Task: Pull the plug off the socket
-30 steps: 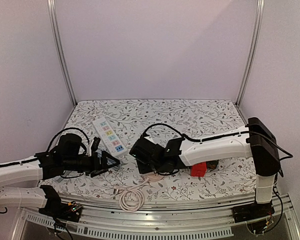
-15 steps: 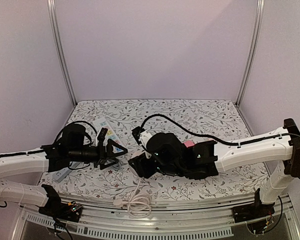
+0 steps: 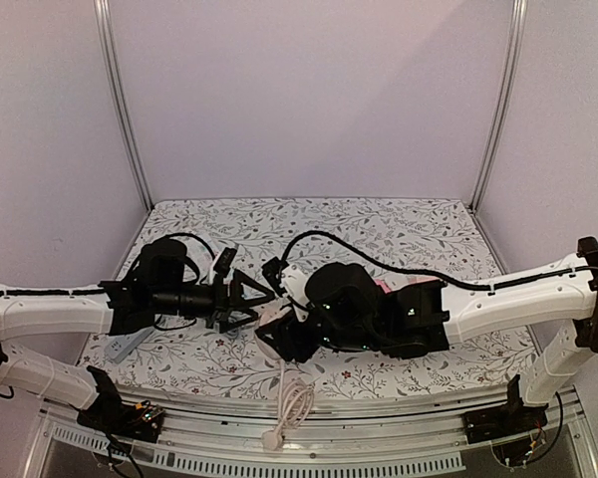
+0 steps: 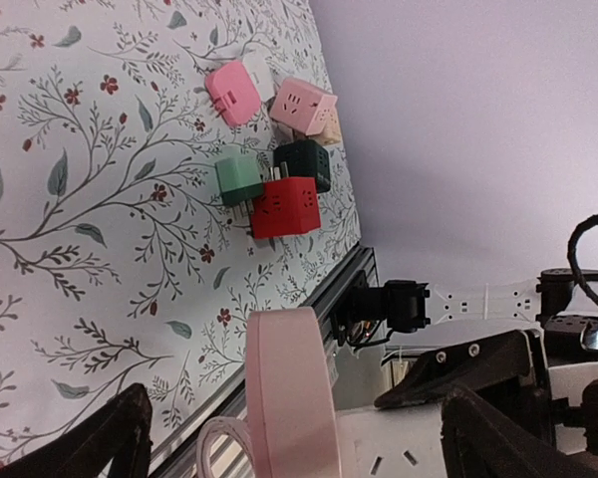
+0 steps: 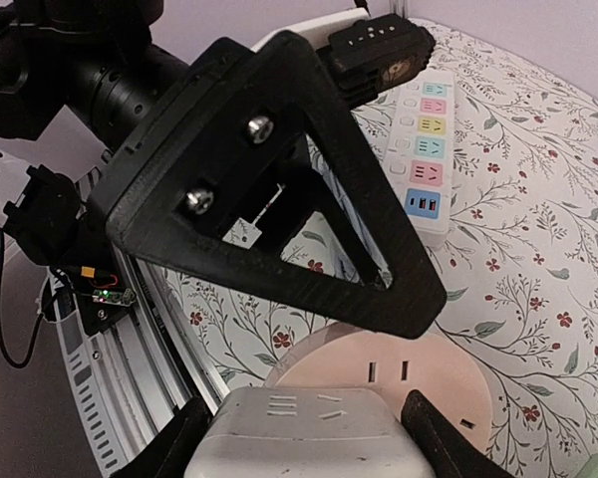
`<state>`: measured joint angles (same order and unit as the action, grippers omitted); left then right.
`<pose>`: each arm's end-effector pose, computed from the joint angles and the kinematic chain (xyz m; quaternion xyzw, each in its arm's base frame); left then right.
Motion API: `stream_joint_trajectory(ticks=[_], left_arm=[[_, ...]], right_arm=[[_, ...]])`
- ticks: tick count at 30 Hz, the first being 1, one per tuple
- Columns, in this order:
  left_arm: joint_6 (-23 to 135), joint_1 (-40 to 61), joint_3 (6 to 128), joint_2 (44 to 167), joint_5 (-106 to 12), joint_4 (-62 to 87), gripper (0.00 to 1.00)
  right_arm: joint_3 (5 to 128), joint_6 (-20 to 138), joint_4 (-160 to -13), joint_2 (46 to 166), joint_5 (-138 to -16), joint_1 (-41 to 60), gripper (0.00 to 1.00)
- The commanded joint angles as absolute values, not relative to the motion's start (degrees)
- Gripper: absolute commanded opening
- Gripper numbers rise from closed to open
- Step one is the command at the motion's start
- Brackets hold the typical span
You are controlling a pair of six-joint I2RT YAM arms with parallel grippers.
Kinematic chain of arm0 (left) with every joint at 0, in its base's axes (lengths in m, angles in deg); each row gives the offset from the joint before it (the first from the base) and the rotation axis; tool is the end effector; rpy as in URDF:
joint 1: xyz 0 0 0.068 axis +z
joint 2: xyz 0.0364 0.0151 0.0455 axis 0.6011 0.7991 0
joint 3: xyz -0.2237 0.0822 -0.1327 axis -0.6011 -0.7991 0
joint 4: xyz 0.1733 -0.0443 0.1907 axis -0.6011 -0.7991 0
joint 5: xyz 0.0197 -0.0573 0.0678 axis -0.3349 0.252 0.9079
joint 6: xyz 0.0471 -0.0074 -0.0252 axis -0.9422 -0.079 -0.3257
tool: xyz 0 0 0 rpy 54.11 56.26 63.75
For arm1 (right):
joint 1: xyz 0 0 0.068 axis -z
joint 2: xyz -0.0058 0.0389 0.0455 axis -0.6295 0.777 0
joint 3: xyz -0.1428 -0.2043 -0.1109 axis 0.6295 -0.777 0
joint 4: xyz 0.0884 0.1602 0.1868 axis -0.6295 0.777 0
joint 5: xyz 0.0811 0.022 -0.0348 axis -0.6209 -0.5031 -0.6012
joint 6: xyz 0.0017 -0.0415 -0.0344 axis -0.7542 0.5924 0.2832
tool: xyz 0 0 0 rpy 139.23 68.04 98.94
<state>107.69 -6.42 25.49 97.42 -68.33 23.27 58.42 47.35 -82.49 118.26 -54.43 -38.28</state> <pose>0.1672 -0.1819 0.2166 -0.0027 0.8224 -0.5498 0.1461 0.0917 0.3647 0.2694 -0.3660 0.7814 0.2910 0.4132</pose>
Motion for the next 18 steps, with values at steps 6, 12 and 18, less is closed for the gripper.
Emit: stream_joint_trajectory(ticks=[6,12,18], left_arm=[[106.52,-10.87,29.30,104.22,-69.93,23.66,1.00],[105.84,-12.31,31.56,106.91,-72.88,24.82,0.93],[105.60,-13.03,31.80,108.27,-73.90,24.81,0.71]], right_arm=[[57.48,48.63,-86.19,113.42,-52.31,-38.93,0.37],[57.13,49.43,-86.17,112.93,-51.74,-38.89,0.37],[57.25,50.19,-85.71,113.16,-50.85,-38.91,0.37]])
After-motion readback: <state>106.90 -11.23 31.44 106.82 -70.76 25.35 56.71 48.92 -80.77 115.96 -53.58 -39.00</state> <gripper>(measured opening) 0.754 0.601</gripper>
